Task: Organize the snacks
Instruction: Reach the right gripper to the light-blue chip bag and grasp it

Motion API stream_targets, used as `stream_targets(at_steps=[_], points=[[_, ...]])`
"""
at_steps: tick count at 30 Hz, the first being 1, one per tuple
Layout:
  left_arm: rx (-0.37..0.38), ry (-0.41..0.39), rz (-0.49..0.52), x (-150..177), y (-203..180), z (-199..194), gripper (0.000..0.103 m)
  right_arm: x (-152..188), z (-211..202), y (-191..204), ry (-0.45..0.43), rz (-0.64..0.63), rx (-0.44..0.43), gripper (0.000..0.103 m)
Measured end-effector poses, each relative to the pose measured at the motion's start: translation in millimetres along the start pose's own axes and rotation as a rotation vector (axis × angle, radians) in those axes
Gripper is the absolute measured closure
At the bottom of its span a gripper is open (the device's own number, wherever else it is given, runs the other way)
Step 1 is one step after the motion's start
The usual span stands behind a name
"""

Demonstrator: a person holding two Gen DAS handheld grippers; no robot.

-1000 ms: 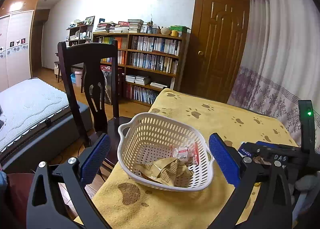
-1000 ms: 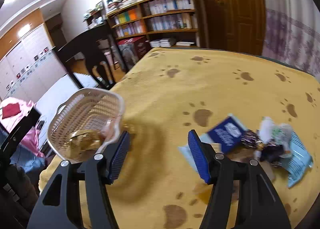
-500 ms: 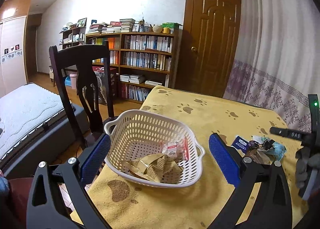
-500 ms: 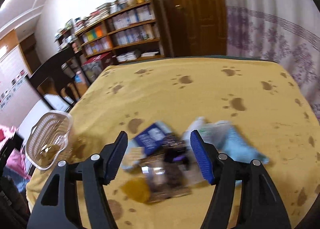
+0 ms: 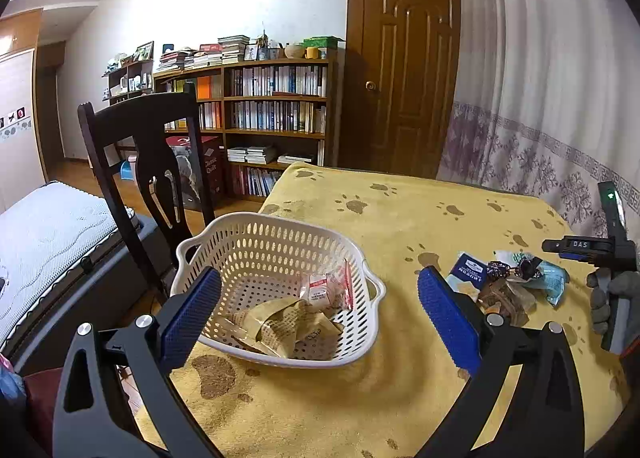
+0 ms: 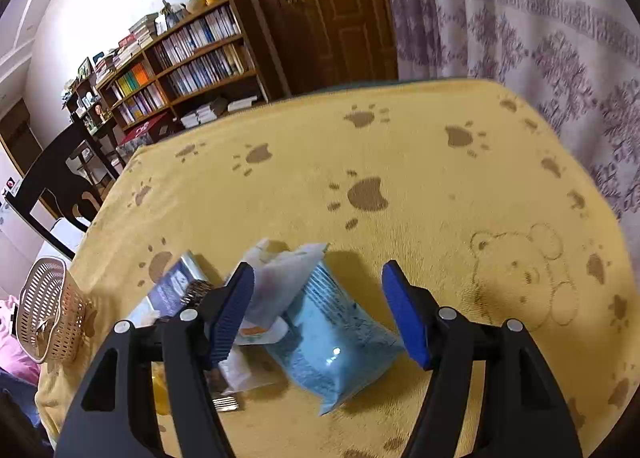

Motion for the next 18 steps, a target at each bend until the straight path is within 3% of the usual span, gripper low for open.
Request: stream_targets(at_steps=[7,18], points=[[0.0,0.006,0.006,2,-4,2,0.003,21,18,-7,0.072,-0.002,-0.051,0.035],[0.012,0.008,0.036,7,-16,1,0.003,59,3,20,0.135,-0.18,-0.09,0.027]])
Point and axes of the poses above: each gripper's, at about its wrist camera, not at the fingertips, and z roughly the way its jaws point, y to its left, x to its underside, the point moved 10 cm from there along z, roughly the way its jaws point, and after that the axes turned 9 degrees about -x, right-handed, at the moved point
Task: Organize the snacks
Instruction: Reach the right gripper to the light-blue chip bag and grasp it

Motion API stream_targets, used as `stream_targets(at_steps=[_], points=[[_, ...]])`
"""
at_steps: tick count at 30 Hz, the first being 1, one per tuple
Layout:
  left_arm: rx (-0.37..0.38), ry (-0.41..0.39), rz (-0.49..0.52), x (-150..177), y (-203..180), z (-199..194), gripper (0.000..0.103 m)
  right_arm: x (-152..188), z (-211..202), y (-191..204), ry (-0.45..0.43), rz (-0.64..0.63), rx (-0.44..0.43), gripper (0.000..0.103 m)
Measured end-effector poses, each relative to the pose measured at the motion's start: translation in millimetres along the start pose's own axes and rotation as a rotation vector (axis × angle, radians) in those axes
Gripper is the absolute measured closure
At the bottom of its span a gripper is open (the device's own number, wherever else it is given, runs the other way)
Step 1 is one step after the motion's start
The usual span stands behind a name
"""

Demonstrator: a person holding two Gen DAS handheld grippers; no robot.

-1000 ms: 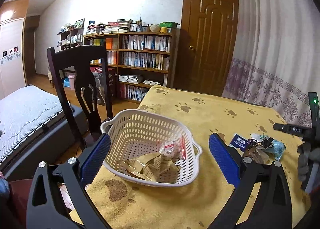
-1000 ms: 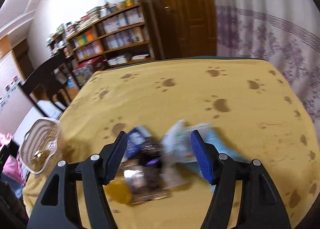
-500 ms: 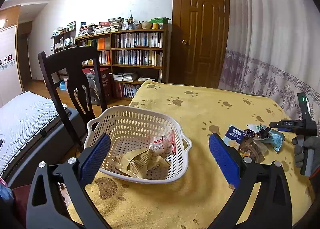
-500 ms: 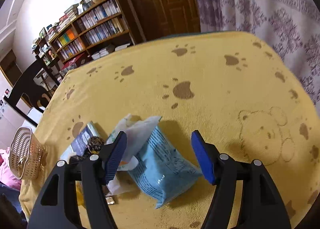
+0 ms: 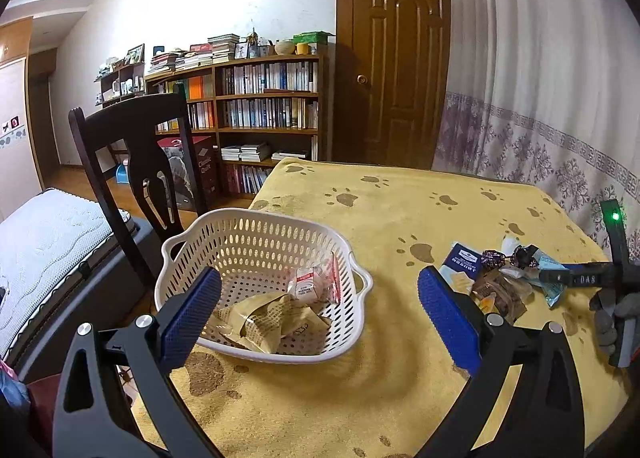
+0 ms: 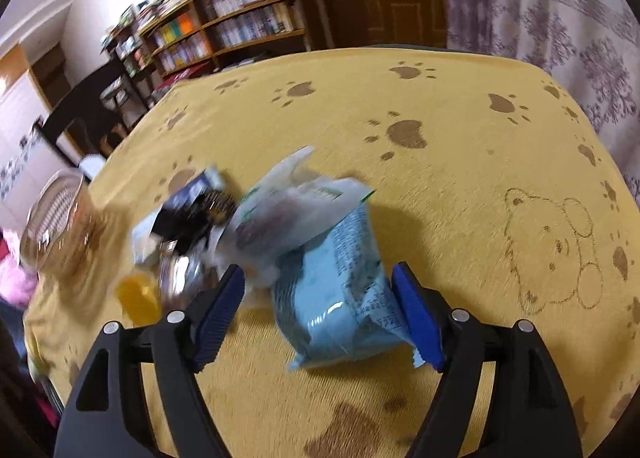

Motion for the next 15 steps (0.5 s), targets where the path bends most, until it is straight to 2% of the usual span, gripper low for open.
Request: stream_targets(at_steps=[5,9,11,15], points=[[0.003,0.003,0.007,1,-4,0,0.003,16,4,4,0.033,-0.081,0.083,0.027],[0.008,0.005,0.027,2,-12,0,0.003,15,12,-4,0.032,-0.068,0.132,0.027],[0.014,0.008,0.038,2,-18,1,0.003,14,15,-7,0.026,-0.04,0.126,0.027],[0.03,0.022,0.078,9,-37,3,0.003,16,14,-8,0.015,-0.035,0.128,0.038]])
Point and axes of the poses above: each gripper's, at about its wrist camera, not at the fingertips, and z roughly the way its jaws point, y to its left, x to its underside, the point moved 10 cm from there along z, roughly the way its jaws point, and after that the axes turned 9 degrees about -x, right-handed, at the moved point
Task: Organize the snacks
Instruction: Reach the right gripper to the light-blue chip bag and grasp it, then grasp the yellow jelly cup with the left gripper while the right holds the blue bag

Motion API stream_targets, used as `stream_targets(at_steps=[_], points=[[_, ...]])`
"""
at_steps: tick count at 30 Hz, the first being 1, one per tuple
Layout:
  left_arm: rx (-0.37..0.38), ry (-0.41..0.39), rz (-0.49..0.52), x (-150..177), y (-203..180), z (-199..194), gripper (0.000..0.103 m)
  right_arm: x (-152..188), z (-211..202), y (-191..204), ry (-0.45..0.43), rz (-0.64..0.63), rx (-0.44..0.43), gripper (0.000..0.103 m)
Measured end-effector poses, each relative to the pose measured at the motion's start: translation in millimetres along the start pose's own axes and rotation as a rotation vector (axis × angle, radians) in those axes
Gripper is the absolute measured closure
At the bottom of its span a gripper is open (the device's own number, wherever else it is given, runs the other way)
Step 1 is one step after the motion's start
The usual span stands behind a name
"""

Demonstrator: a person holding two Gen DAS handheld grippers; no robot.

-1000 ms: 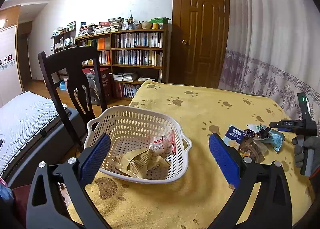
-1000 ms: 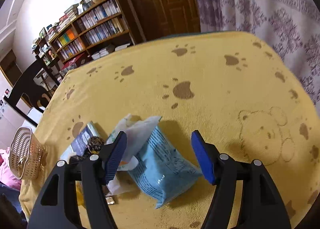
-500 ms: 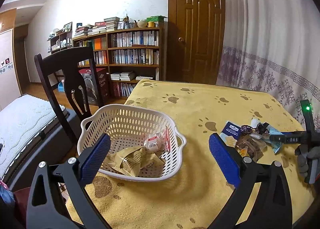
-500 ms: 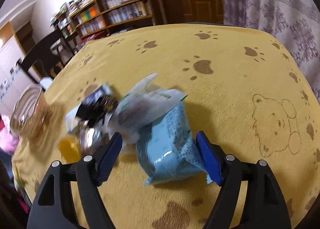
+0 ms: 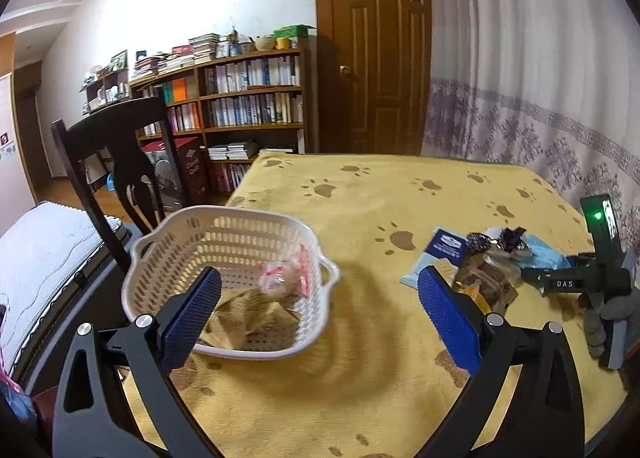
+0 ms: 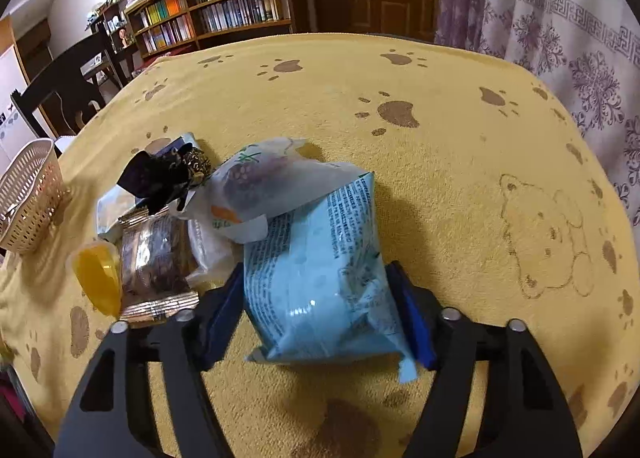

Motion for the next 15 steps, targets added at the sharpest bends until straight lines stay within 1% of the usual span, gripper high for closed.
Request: stream_targets(at_steps=[3,10,15], points=[[0.013,0.016,0.035,5,-16,5,0.003,6,-5,0,-0.011,-0.019,0.017,0.043],[0.062,0.071,0.131,24,-68,20,0.003,20,-25,-19,-0.053,0.013,0.06,0.045],[0.12,0.093,0.209,38,-110,30,0.003,32,-35,-35,-0.076,0.062,0.038,0.044]])
Point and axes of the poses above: each gripper's, at about its wrist camera, not at the fingertips, and z roughly the way its jaws point, y to its left, x to its underside, the point moved 10 cm from there along z, roughly the way its jaws point, and after that the axes turned 9 degrees about -x, right-handed, at the moved point
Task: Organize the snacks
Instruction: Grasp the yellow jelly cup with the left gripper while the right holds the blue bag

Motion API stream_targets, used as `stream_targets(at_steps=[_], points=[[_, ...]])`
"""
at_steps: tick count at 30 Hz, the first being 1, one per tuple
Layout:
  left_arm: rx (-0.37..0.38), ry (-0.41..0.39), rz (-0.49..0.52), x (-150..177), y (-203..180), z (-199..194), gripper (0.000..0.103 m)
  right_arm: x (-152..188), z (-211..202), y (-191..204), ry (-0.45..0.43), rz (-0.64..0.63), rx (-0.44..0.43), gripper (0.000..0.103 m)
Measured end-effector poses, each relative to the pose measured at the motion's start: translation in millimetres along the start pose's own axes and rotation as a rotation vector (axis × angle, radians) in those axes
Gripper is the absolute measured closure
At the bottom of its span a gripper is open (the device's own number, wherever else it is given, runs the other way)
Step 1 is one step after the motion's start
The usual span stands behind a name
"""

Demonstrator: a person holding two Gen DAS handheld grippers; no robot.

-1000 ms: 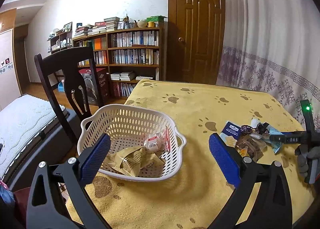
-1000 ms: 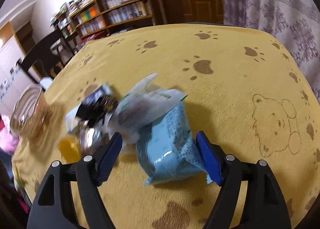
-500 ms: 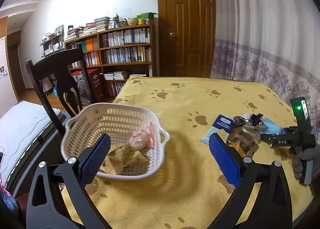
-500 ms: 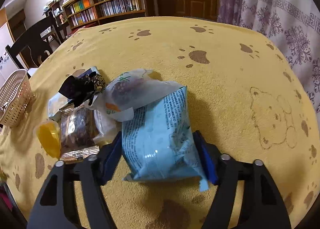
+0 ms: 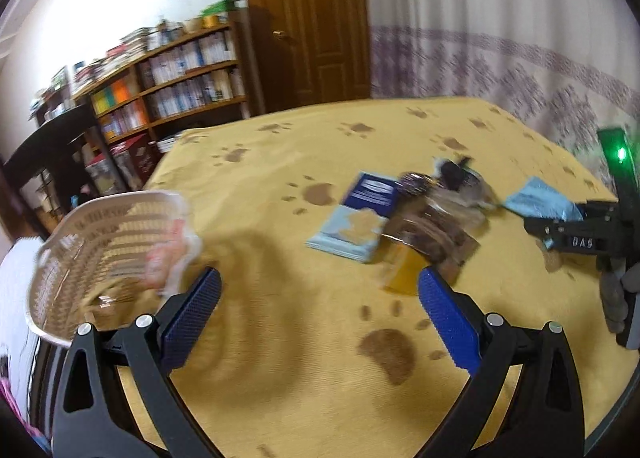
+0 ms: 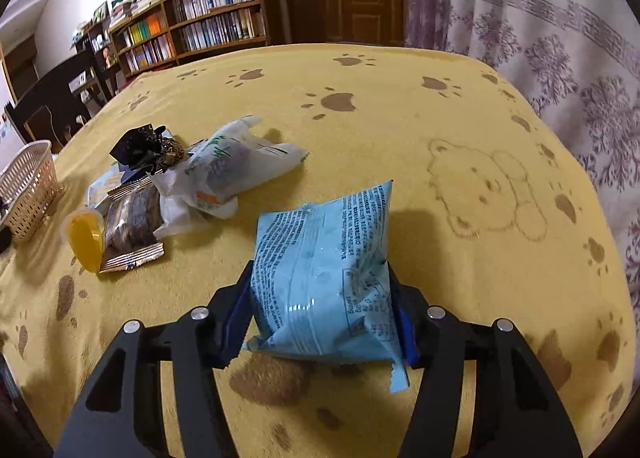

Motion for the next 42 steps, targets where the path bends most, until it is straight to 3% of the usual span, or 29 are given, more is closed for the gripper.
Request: stream_targets(at_steps=[7,12,18,25,28,30,32,42], points=[[0.048,0.013,0.158,8,-52,23,0.003,2,-2,-1,-0.014,0.02,-0.036,0.044],[0.041,0.035,0.197,9,-59,38,0.004,3,-3,-1,-0.019,0.031,-0.054,0.044],[0.052,0.063,0.235,11,-65,54,0.013,4,-4,0,-0.018,0.029,-0.06,0.044],[0.097,0.091,0.244,17,-71,64,0.019,4,-4,0,-0.018,0.029,-0.06,0.044],[0.123,0.093,0.245,15,-74,65,0.03,4,-4,0,-0.018,0.029,-0.06,0.044],[0.149,0.094,0.246,16,-79,64,0.047,4,-4,0,-0.018,0.029,-0.06,0.044],[0.179,0.098,0.243,18,-84,60,0.055,4,-4,0,-0.019,0.03,-0.062,0.044],[0.176,0.081,0.11,13,-65,46,0.058,5,-4,2,-0.021,0.032,-0.07,0.044]])
Point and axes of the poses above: each gripper's, at about its wrist camera, not at the fingertips, and z roughly the way its jaws point, y to its left, x to its underside, the point moved 10 cm from there along z, roughly the way its jaws point, and after that the axes turned 9 degrees about -x, right-handed, at the moved point
